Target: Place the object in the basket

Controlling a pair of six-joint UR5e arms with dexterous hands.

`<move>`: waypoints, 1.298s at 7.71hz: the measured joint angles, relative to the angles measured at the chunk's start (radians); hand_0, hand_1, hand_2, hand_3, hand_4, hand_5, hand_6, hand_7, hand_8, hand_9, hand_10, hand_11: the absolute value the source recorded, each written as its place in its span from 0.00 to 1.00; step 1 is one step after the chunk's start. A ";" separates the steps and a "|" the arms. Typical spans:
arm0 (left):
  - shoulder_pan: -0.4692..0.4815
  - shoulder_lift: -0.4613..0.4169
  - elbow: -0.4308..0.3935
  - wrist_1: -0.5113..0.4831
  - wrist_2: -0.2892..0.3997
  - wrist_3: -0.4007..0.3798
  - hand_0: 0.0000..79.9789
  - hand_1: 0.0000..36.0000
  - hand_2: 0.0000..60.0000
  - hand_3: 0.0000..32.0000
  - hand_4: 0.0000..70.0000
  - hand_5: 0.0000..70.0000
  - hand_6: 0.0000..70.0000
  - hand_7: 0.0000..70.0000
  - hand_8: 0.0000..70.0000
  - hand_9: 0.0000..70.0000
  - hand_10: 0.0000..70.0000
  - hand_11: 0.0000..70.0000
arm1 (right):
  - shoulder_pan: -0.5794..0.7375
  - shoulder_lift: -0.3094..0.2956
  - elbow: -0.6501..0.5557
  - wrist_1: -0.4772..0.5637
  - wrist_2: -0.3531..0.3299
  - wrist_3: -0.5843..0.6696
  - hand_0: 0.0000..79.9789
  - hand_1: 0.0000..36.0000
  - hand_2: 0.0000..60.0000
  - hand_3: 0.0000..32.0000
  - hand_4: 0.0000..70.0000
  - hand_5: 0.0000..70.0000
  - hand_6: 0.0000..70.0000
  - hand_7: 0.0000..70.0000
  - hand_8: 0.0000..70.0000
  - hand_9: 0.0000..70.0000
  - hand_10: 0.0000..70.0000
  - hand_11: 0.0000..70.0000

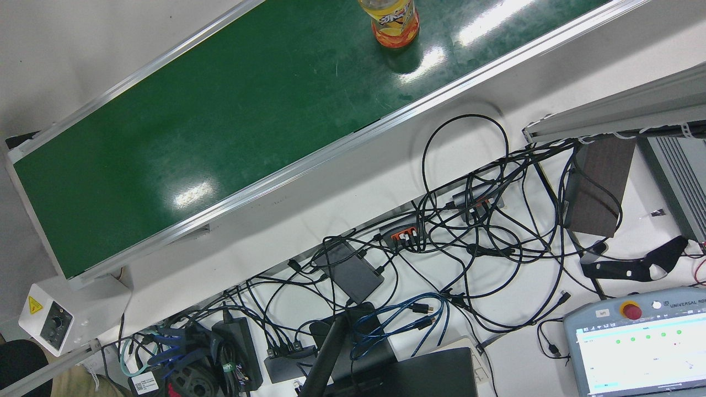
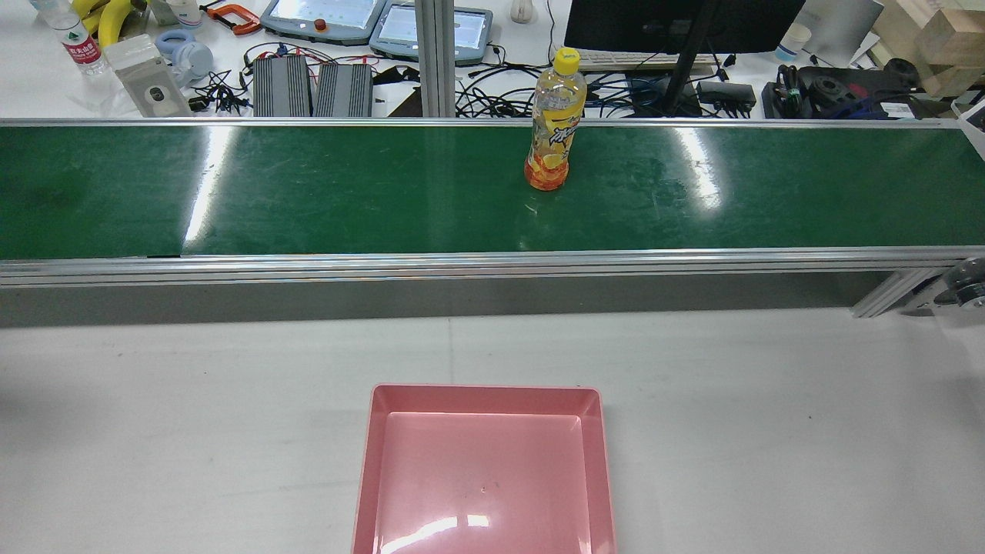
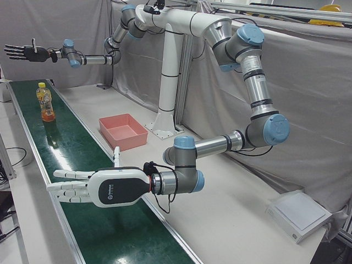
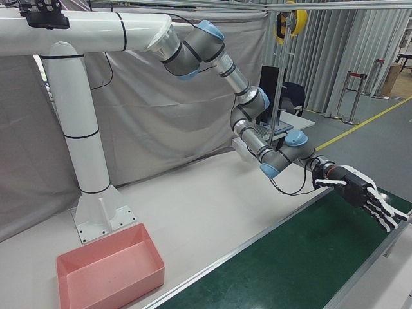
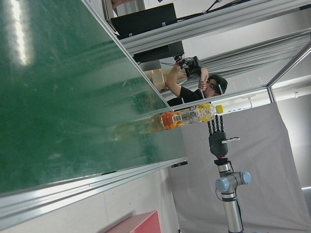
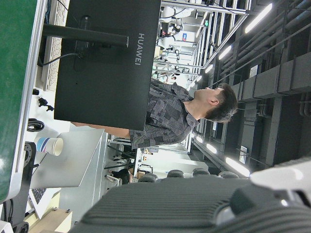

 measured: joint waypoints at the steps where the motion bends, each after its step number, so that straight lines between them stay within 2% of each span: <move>1: 0.000 0.000 0.000 0.000 0.000 0.000 0.61 0.07 0.00 0.00 0.22 0.10 0.00 0.00 0.08 0.14 0.10 0.16 | 0.000 0.000 0.000 0.000 0.000 0.000 0.00 0.00 0.00 0.00 0.00 0.00 0.00 0.00 0.00 0.00 0.00 0.00; 10: 0.000 0.000 -0.003 0.001 0.000 0.000 0.61 0.07 0.00 0.00 0.23 0.11 0.00 0.00 0.07 0.14 0.09 0.14 | 0.000 0.000 0.000 0.000 0.000 0.000 0.00 0.00 0.00 0.00 0.00 0.00 0.00 0.00 0.00 0.00 0.00 0.00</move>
